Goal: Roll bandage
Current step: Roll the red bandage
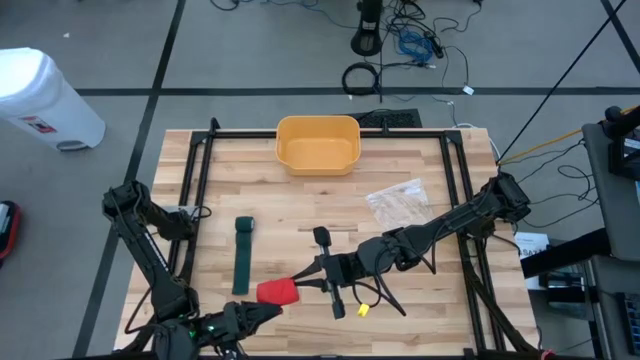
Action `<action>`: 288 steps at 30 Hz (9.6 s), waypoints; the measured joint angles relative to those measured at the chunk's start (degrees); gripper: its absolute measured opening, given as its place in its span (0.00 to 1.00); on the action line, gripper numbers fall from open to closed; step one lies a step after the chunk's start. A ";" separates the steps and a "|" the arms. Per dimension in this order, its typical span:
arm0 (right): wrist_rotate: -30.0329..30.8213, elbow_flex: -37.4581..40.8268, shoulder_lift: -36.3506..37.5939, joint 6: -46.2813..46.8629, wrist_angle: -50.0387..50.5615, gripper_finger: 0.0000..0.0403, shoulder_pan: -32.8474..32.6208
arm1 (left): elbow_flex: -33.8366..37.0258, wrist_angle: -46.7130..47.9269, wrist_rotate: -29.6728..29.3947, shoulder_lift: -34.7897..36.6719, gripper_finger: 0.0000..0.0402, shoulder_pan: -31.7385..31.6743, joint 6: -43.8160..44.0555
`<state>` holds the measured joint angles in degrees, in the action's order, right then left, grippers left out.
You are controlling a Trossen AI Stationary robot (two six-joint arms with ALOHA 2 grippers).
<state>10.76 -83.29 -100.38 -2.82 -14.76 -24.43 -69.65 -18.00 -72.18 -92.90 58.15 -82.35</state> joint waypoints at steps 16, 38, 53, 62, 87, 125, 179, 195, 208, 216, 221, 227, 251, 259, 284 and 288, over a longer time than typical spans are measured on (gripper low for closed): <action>-0.26 0.02 -0.02 -0.03 0.04 0.04 0.00 | -0.83 0.61 -0.42 0.02 0.22 0.81 0.82; -0.24 0.02 -0.02 -0.40 -0.07 0.04 -0.04 | -3.54 0.65 -0.04 0.04 0.01 3.01 2.43; -0.41 0.01 -0.02 -0.40 0.02 0.04 -1.33 | -3.54 0.78 0.26 7.69 0.00 2.51 0.77; -0.43 0.02 -0.02 -0.48 0.07 0.04 -2.79 | -3.54 1.30 1.04 15.09 0.00 1.46 -0.50; -0.53 0.02 -0.02 -2.57 -0.94 0.04 -4.96 | -3.41 17.48 -4.36 21.44 0.02 -11.63 11.56; -4.92 0.02 -0.02 -4.29 -2.62 0.04 -5.68 | -3.43 13.38 -3.95 21.84 0.02 -26.35 12.89; 4.37 0.00 4.42 -11.59 -3.20 0.04 -6.05 | -3.50 27.41 1.62 12.95 0.65 -0.57 68.45; 4.37 0.00 5.53 -13.93 -2.94 0.04 -6.08 | -3.48 15.41 2.36 7.75 0.65 -1.95 70.13; 4.39 0.00 5.55 -14.17 -3.13 0.04 -6.08 | -3.48 15.25 7.78 6.21 0.65 -5.63 73.12; 4.39 0.00 5.55 -14.17 -3.15 0.04 -6.08 | -3.48 15.31 6.49 6.19 0.65 -6.84 73.92; 4.39 0.00 5.55 -13.91 -3.10 0.04 -6.08 | -3.48 15.39 6.38 6.19 0.64 -7.78 74.60; 4.39 0.00 5.55 -13.78 -3.03 0.04 -6.08 | -3.48 15.47 6.38 6.19 0.48 -7.96 74.56; 4.37 0.00 5.57 -13.03 -2.07 0.04 -6.08 | -3.43 15.90 16.17 5.79 0.35 -9.81 77.53; 4.37 0.00 5.57 -12.17 -1.53 0.04 -6.08 | -3.43 14.89 7.44 5.86 0.03 -9.83 72.84; 3.93 0.00 5.57 -8.75 1.91 0.04 -6.31 | -3.43 -2.56 2.91 5.92 0.01 -15.06 48.92; 3.93 0.00 5.57 -8.75 1.93 0.04 -6.64 | -3.43 -2.64 2.91 5.92 0.01 -15.75 48.75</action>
<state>14.70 -83.29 -94.80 -11.57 -12.83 -31.07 -73.08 -20.64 -69.27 -86.98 42.40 -33.61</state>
